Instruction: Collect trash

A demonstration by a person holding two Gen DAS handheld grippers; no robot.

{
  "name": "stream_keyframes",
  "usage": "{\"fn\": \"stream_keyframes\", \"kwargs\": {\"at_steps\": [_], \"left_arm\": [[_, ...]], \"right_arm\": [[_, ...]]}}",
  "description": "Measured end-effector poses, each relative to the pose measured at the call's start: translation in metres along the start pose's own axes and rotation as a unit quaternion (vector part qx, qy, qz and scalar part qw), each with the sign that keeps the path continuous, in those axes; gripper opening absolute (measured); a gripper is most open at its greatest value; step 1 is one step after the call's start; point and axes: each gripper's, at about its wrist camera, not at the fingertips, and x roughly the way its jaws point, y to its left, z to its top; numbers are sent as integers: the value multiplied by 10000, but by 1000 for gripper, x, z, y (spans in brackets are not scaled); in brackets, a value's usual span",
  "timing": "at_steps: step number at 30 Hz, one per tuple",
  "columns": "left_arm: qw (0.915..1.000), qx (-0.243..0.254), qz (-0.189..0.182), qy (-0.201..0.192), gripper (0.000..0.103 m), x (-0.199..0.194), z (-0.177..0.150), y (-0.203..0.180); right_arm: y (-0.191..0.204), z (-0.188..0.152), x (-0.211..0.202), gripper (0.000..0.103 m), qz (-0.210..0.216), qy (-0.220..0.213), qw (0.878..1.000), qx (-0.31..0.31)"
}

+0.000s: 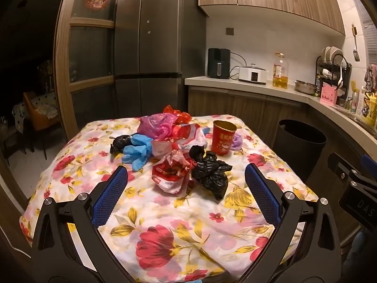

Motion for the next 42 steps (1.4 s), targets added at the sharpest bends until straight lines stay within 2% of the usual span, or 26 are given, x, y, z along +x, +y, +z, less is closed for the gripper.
{"fn": "stream_keyframes", "kwargs": {"at_steps": [42], "left_arm": [[10000,-66,-24,-19,97,0,0,2]], "right_arm": [[1,3,-4,98,-52,-88,9999,17]]}}
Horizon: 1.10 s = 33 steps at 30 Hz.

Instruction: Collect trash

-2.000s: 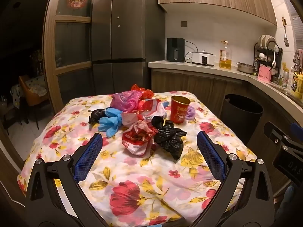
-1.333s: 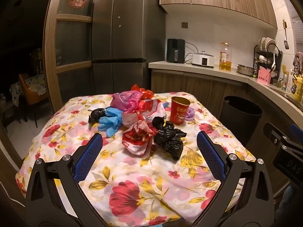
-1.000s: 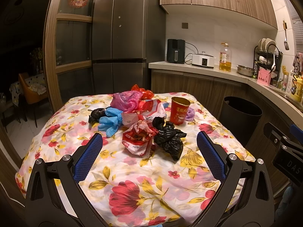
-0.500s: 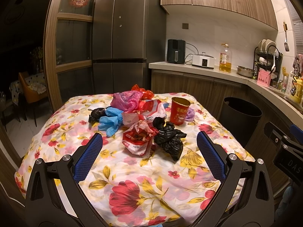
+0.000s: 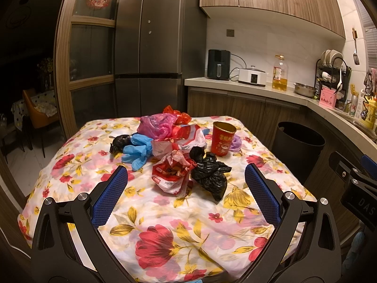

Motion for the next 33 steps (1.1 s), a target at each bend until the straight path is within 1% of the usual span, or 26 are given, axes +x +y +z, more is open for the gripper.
{"fn": "stream_keyframes", "kwargs": {"at_steps": [33], "left_arm": [[10000,-36,-17,-17,97,-2,2,1]], "right_arm": [[-2,4,-3,98,-36,-67,10000,15]]}}
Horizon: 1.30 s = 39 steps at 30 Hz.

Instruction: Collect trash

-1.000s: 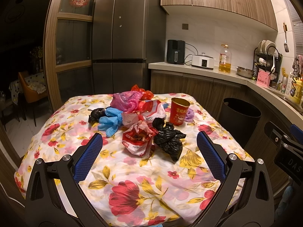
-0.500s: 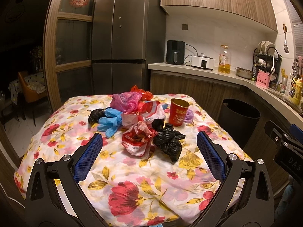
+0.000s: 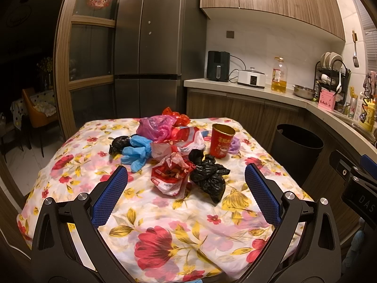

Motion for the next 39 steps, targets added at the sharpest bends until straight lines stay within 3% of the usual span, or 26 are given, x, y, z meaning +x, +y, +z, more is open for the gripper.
{"fn": "stream_keyframes", "kwargs": {"at_steps": [33,39], "left_arm": [[9999,-74,-71,-53,97,1,4,-11],[9998,-95,-26,-168,90,8,-5,-5]], "right_arm": [[-1,3,3,98,10,-18,10000,11],[4,0,15,98,152,-21,9999,6]]}}
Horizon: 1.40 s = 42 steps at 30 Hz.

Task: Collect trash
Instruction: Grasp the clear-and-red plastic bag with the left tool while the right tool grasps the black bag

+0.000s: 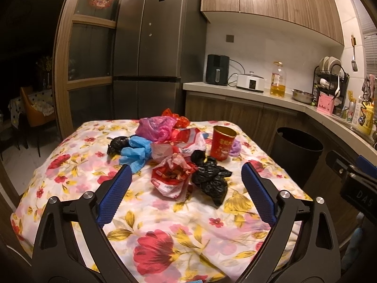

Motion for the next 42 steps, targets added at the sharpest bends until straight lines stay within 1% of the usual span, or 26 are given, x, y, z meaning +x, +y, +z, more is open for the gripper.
{"fn": "stream_keyframes", "kwargs": {"at_steps": [1,3,5,8,10,12,16,18,22,24,25,27,28,29,30,31,32,36,41,42], "left_arm": [[10000,-23,18,-4,89,2,-3,5],[9999,-104,12,23,83,8,-8,16],[9998,-186,41,50,79,15,-14,23],[9995,-263,155,87,77,26,-21,35],[9992,-326,184,103,76,35,-25,41],[9990,-382,204,127,73,46,-27,47],[9988,-450,101,179,65,72,-26,54],[9986,-450,55,266,57,88,-27,56],[9970,-458,-140,604,51,118,-31,61],[9963,-428,-176,719,46,126,-34,61],[9954,-418,-260,816,44,132,-36,61],[9940,-412,-310,964,32,140,-38,62],[9934,-413,-360,1005,30,142,-40,62],[9929,-424,-398,1042,24,144,-42,63],[9923,-431,-436,1072,14,146,-44,63],[9918,-452,-496,1090,9,147,-46,65],[9912,-483,-546,1102,7,147,-47,66],[9907,-492,-648,1087,1,146,-51,65],[9910,-573,-656,1021,0,142,-51,66],[9906,-575,-717,1009,0,140,-50,67]], "right_arm": [[1,-3,2,97,23,-5,10000,-4],[2,-7,6,98,86,1,10000,0],[4,-10,13,97,165,0,9999,15],[9,-15,23,97,295,-24,9996,17],[13,-19,32,94,393,8,9992,1],[16,-23,39,94,482,58,9988,-2],[26,-29,54,93,711,128,9974,-18],[32,-31,60,93,785,113,9968,-61],[42,-35,71,93,983,73,9951,-110],[48,-38,78,92,1097,105,9938,-157],[52,-40,81,92,1167,132,9929,-183],[59,-45,88,90,1266,203,9915,-233],[63,-48,93,90,1319,258,9906,-264],[68,-51,97,88,1357,317,9898,-293],[72,-54,101,85,1402,360,9889,-320],[77,-56,105,83,1434,391,9882,-355],[79,-58,108,82,1454,413,9878,-373],[88,-66,124,79,1542,507,9858,-436],[88,-68,140,79,1494,590,9862,-399],[87,-67,144,79,1492,612,9861,-395]]}}
